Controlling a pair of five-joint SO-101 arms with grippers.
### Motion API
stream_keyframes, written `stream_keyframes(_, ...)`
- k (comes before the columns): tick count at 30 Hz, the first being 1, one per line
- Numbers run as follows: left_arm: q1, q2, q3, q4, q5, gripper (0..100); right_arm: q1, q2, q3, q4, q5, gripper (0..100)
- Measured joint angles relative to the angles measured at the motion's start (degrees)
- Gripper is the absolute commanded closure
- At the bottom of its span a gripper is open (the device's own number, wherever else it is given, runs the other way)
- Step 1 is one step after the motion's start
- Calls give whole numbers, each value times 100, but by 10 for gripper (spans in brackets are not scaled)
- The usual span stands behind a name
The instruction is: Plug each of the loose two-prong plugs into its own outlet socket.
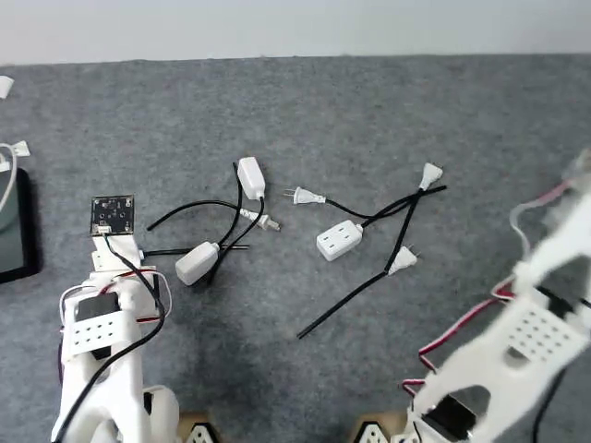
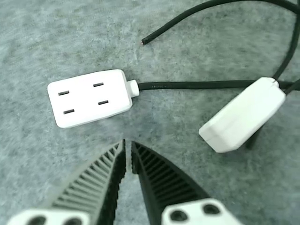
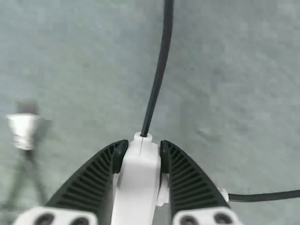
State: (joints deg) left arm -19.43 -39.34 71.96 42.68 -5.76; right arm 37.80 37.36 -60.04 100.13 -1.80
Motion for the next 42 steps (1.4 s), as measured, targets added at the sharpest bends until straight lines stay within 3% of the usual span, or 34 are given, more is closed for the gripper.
stream_keyframes(10,9,0,0,0,0,987,2224,589,1345,-1407,1204,980)
stream_keyframes(14,70,0,0,0,0,963,2629,1081,1345,-1582,1459,833)
stream_keyframes(16,97,0,0,0,0,900,2681,1169,1345,-1582,1495,768)
stream_keyframes(20,114,0,0,114,-26,785,2655,1169,1345,-1451,1538,799)
stream_keyframes(28,404,0,0,290,-624,863,2462,826,712,-563,1266,883)
stream_keyframes(34,1055,-695,0,299,-730,835,2338,747,536,-35,1213,883)
stream_keyframes(42,2286,-1670,334,308,-1820,763,2470,1459,475,-26,1530,883)
